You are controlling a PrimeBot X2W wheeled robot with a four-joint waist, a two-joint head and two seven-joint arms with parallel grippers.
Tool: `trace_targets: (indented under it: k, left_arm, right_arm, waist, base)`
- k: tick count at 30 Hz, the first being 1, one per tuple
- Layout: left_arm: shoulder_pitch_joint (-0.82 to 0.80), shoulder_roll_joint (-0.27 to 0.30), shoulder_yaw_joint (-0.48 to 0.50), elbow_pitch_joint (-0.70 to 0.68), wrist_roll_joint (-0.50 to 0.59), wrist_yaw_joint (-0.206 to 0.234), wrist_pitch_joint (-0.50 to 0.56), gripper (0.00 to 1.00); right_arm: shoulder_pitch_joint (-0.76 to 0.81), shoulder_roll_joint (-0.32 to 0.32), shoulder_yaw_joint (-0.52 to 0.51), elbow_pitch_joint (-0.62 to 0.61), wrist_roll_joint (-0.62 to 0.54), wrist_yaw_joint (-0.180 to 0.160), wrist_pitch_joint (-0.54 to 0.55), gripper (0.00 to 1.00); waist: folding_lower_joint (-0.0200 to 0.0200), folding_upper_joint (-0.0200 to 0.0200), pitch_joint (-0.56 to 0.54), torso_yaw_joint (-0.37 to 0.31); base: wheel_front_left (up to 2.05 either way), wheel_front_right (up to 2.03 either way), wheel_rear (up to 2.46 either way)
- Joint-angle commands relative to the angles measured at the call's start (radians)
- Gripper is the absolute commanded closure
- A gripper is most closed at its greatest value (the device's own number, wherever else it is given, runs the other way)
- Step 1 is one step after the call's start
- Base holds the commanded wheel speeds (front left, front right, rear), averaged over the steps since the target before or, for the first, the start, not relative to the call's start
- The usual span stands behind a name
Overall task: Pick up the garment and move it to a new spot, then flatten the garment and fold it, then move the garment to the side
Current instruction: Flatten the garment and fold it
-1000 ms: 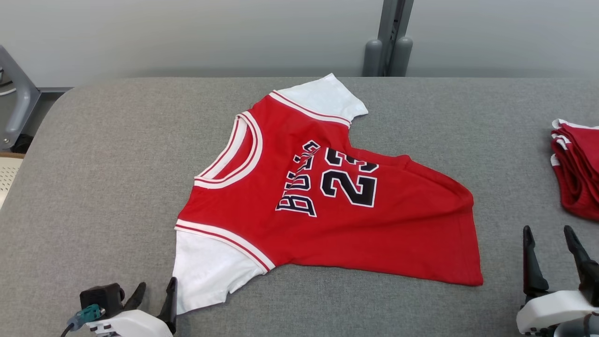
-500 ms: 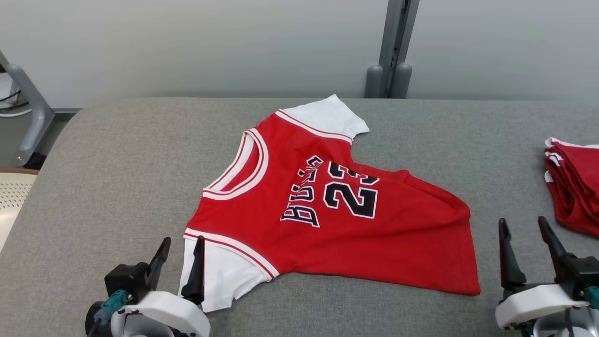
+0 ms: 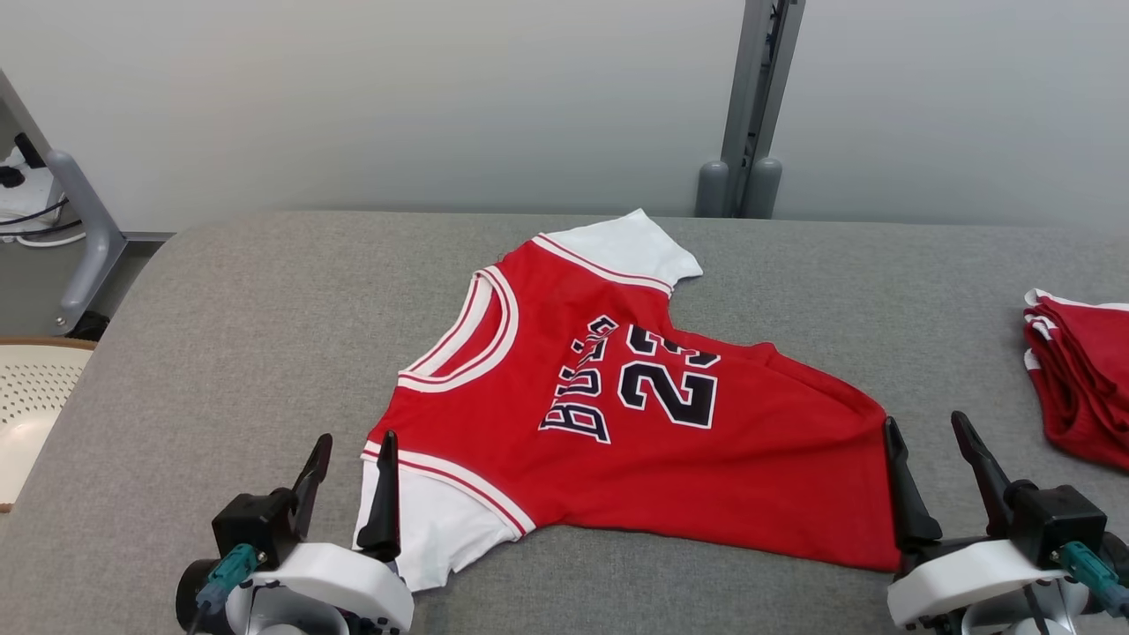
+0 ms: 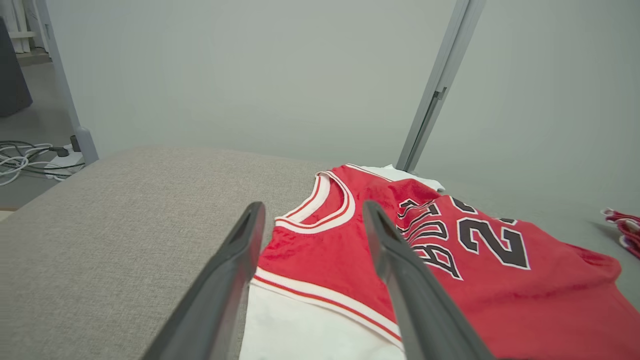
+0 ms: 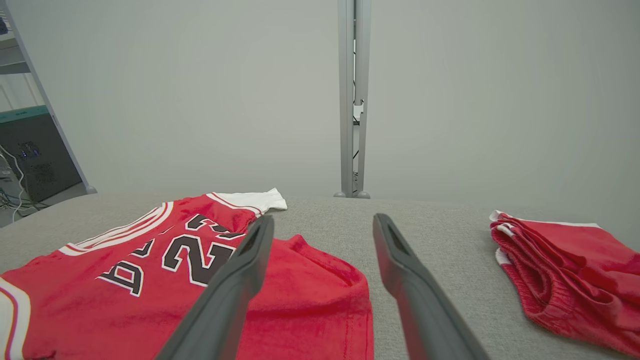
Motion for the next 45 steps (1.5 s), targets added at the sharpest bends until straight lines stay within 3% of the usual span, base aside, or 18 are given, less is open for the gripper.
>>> trace_targets:
  k: [1,18,33,40,45]
  left_arm:
    - [0.006,-0.001,0.007,-0.001,0.013,-0.005,-0.004,0.00]
    - [0.018,-0.061,0.081,0.039,0.120,-0.063,-0.004,0.00]
    - [0.004,-0.080,0.112,0.057,0.158,-0.086,-0.004,0.00]
    - [0.020,-0.081,0.120,0.102,0.156,-0.074,0.006,0.00]
    - [0.039,-0.083,0.144,0.144,0.104,-0.053,0.094,0.00]
  right_arm:
    - [0.006,-0.005,0.003,-0.006,0.005,0.000,0.000,0.00]
    - [0.002,-0.005,0.026,0.003,0.027,0.000,0.000,0.00]
    - [-0.003,-0.005,0.014,0.000,0.026,0.000,0.000,0.00]
    - [0.001,-0.005,0.010,-0.001,0.025,0.000,0.000,0.00]
    - [-0.002,-0.005,0.001,-0.007,0.021,0.000,0.000,0.00]
  waist:
    - [0.0000,-0.0001,-0.001,0.001]
    - [0.0000,-0.0001,-0.003,0.001]
    - [0.0000,-0.0001,0.008,0.006]
    - [0.0000,-0.0001,0.017,0.007]
    - [0.0000,-0.0001,0.042,0.008]
  base:
    - [0.00,0.00,0.00]
    - [0.00,0.00,0.00]
    - [0.00,0.00,0.00]
    - [0.00,0.00,0.00]
    - [0.00,0.00,0.00]
